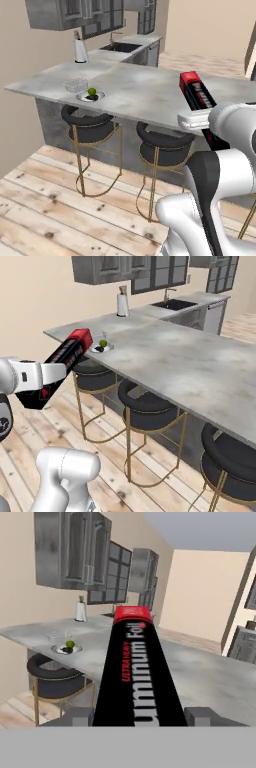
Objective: Retrieve the tupperware and aluminum foil from the cabinet and place them on the dining counter near the plate with eggplant and lime to prepare for storing leftovers.
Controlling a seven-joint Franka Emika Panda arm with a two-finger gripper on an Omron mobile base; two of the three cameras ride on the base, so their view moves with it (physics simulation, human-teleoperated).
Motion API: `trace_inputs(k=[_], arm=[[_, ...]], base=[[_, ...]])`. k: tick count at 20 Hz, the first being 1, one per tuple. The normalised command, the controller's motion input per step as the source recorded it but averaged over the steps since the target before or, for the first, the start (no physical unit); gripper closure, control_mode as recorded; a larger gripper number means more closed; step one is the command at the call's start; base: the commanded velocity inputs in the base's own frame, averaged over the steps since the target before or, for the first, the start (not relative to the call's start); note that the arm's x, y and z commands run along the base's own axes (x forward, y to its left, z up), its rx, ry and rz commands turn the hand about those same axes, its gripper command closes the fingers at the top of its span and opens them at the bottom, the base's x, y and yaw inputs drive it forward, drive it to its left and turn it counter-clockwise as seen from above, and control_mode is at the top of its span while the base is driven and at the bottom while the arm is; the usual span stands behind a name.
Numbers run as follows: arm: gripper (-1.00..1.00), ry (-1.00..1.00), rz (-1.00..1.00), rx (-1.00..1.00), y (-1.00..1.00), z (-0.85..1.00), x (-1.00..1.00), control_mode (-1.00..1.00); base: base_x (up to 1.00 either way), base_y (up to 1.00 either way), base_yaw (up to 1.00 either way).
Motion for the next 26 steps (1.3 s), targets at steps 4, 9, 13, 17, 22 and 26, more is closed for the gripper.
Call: trace_inputs(k=[4, 9, 13, 17, 22, 26], arm=[[1.00, 0.00, 0.00, 0.00, 0.00, 0.00, 0.00, 1.00], [1.00, 0.00, 0.00, 0.00, 0.00, 0.00, 0.00, 1.00], [1.00, 0.00, 0.00, 0.00, 0.00, 0.00, 0.00, 1.00], [1.00, 0.00, 0.00, 0.00, 0.00, 0.00, 0.00, 1.00], [1.00, 0.00, 0.00, 0.00, 0.00, 0.00, 0.00, 1.00], [1.00, 0.00, 0.00, 0.00, 0.00, 0.00, 0.00, 1.00]], base=[[0.80, 1.00, -0.36], [0.88, 1.00, -0.36], [0.97, 1.00, -0.40], [0.99, 1.00, -0.43], [0.95, 1.00, -0.42], [0.88, 0.78, -0.41]])
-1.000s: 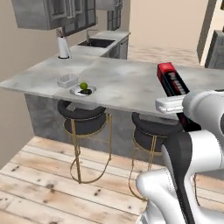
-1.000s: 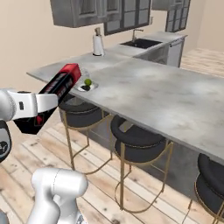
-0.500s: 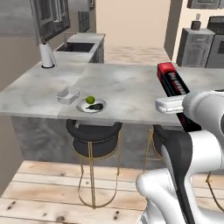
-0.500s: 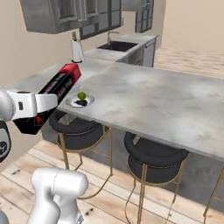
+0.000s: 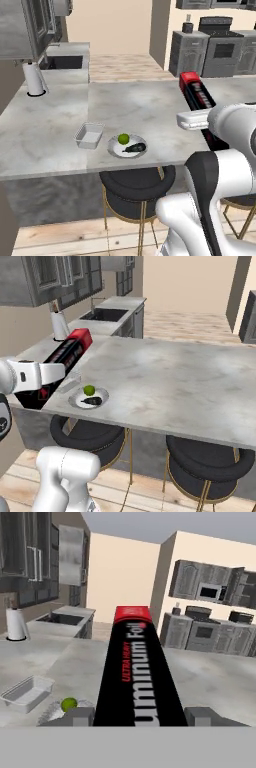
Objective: Retrieve the tupperware and aluminum foil from the cabinet and place them on the dining counter near the plate with eggplant and lime to prepare for storing leftovers.
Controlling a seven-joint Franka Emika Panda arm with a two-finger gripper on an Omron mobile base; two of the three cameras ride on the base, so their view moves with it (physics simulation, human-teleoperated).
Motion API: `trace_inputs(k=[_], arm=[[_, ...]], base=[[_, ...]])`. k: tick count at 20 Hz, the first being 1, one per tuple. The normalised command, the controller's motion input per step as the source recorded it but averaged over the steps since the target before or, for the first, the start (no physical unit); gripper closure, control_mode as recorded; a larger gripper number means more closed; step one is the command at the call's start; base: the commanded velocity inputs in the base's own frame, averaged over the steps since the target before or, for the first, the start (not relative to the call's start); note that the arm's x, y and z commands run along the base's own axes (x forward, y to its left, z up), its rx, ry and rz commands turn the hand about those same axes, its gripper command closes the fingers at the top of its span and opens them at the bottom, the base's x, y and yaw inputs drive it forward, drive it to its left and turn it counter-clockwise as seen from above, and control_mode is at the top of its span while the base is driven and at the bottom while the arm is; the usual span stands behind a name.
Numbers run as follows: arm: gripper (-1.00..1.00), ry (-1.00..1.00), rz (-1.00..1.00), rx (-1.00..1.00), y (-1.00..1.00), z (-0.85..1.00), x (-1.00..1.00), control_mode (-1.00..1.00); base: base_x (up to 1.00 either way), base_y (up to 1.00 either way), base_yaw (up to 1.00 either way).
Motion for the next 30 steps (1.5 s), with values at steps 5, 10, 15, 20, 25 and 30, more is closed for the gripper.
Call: trace_inputs(k=[5, 10, 15, 20, 25, 30], arm=[[1.00, 0.00, -0.03, 0.00, 0.00, -0.03, 0.16, -1.00], [1.00, 0.15, -0.01, 0.01, -0.28, -0.39, 0.74, -1.00], [1.00, 0.09, 0.03, 0.02, -0.36, -0.59, 0.57, -1.00], [1.00, 0.01, 0.11, 0.00, -0.05, -0.95, 0.62, -1.00], [1.00, 0.00, 0.15, 0.00, 0.00, -0.66, 0.62, -1.00], [1.00, 0.03, 0.07, 0.00, 0.00, -0.36, 0.78, -1.00]], base=[[0.66, 0.16, -0.25], [0.00, 0.00, 0.00], [0.00, 0.00, 0.00], [0.00, 0.00, 0.00], [0.00, 0.00, 0.00], [0.00, 0.00, 0.00]])
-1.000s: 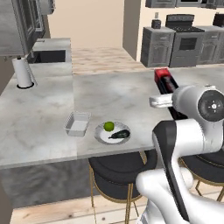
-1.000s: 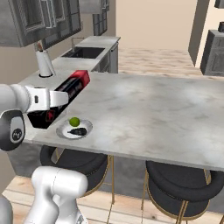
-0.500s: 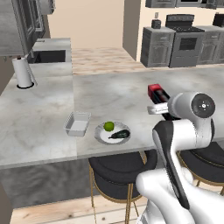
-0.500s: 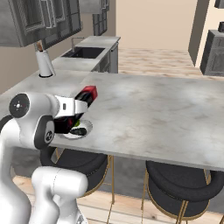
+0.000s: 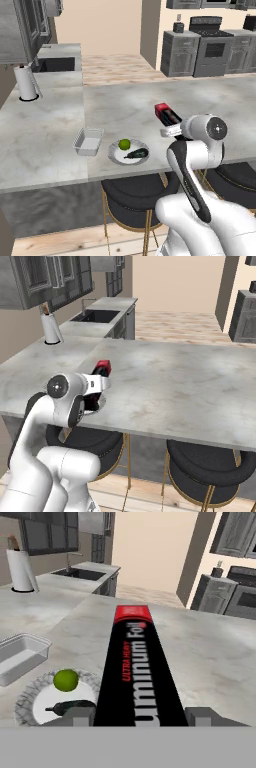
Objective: Retrieve the tupperware and aluminum foil from the cabinet and place them on the dining counter near the plate with eggplant and lime to prepare for storing leftovers.
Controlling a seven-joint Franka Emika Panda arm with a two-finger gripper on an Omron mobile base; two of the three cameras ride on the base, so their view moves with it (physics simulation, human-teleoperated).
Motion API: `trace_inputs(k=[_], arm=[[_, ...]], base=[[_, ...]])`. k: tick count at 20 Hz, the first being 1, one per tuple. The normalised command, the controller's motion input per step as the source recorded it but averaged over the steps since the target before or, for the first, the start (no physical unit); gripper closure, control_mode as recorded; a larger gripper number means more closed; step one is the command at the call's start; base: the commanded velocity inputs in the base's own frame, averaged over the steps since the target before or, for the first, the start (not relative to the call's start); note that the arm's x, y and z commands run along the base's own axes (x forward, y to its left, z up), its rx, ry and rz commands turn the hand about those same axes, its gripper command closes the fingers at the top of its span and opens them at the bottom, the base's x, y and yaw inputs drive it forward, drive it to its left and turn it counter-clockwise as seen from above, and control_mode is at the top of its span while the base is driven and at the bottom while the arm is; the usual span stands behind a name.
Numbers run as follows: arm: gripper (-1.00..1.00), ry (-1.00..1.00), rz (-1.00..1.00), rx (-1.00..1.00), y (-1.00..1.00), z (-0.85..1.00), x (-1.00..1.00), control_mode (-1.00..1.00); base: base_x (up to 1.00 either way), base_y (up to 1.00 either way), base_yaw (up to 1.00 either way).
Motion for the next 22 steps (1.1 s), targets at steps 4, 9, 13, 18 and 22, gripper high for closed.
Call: trace_inputs(k=[4, 9, 13, 18, 22], arm=[[1.00, 0.08, 0.06, 0.00, 0.00, -0.37, 0.75, -1.00], [1.00, 0.13, 0.04, 0.00, 0.00, -0.51, 0.83, -1.00], [1.00, 0.11, 0.04, 0.00, -0.02, -0.56, 0.80, -1.00], [1.00, 0.09, 0.03, 0.00, -0.12, -0.53, 0.74, -1.00], [1.00, 0.08, 0.03, 0.00, -0.12, -0.49, 0.66, -1.00]], base=[[0.00, 0.00, 0.00], [0.00, 0.00, 0.00], [0.00, 0.00, 0.00], [0.00, 0.00, 0.00], [0.00, 0.00, 0.00]])
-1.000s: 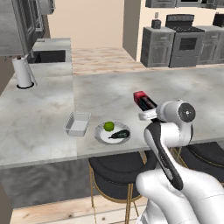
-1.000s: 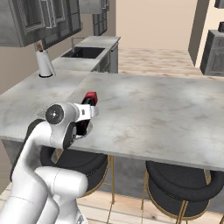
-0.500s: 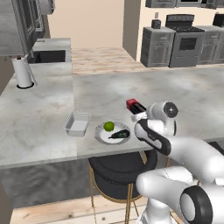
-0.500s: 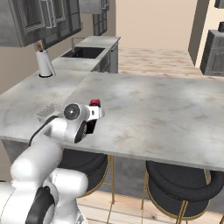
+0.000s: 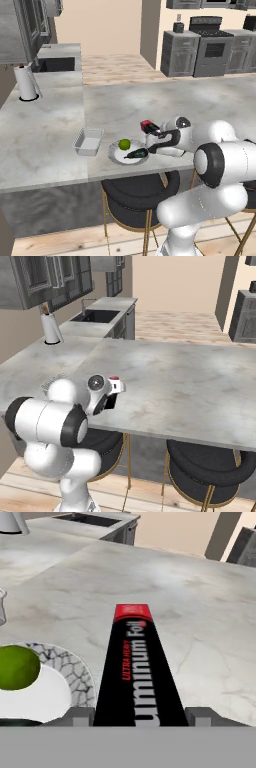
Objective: Retrieve the tupperware and aluminum foil from the cabinet and place them on the dining counter near the plate with eggplant and lime to prepare for storing leftovers.
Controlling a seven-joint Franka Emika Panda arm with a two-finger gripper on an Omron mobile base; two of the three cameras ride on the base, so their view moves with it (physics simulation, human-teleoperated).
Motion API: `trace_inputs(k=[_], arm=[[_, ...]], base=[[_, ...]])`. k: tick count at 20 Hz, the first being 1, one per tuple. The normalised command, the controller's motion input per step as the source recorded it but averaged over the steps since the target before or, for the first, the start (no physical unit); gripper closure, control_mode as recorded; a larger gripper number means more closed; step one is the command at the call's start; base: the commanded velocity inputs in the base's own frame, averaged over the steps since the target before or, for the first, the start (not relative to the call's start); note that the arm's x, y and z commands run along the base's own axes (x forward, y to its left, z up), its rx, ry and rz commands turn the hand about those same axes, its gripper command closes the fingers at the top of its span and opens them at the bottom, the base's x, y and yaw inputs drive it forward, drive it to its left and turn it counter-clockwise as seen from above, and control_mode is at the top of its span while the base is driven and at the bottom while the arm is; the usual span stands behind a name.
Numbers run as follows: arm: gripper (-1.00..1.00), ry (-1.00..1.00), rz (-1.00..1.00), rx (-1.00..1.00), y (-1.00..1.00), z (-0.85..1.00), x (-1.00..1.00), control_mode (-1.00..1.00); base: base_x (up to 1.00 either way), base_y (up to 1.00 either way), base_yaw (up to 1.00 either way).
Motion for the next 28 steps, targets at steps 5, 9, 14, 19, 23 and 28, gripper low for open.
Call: trace_inputs(k=[5, 9, 14, 19, 23, 28], arm=[[1.00, 0.03, 0.03, 0.01, -0.01, -0.49, 0.66, -1.00], [-1.00, 0.00, 0.02, 0.05, -0.16, -0.41, 0.69, -1.00], [-1.00, 0.00, 0.01, 0.06, -0.18, -0.28, 0.55, -1.00], [-1.00, 0.00, 0.00, 0.09, -0.54, -0.16, 0.43, -1.00], [-1.00, 0.00, 0.00, 0.07, -0.73, 0.04, 0.16, -1.00], [-1.00, 0.00, 0.13, 0.00, -0.07, 0.84, -0.58, -1.00]], base=[[0.00, 0.00, 0.00], [0.00, 0.00, 0.00], [0.00, 0.00, 0.00], [0.00, 0.00, 0.00], [0.00, 0.00, 0.00], [0.00, 0.00, 0.00]])
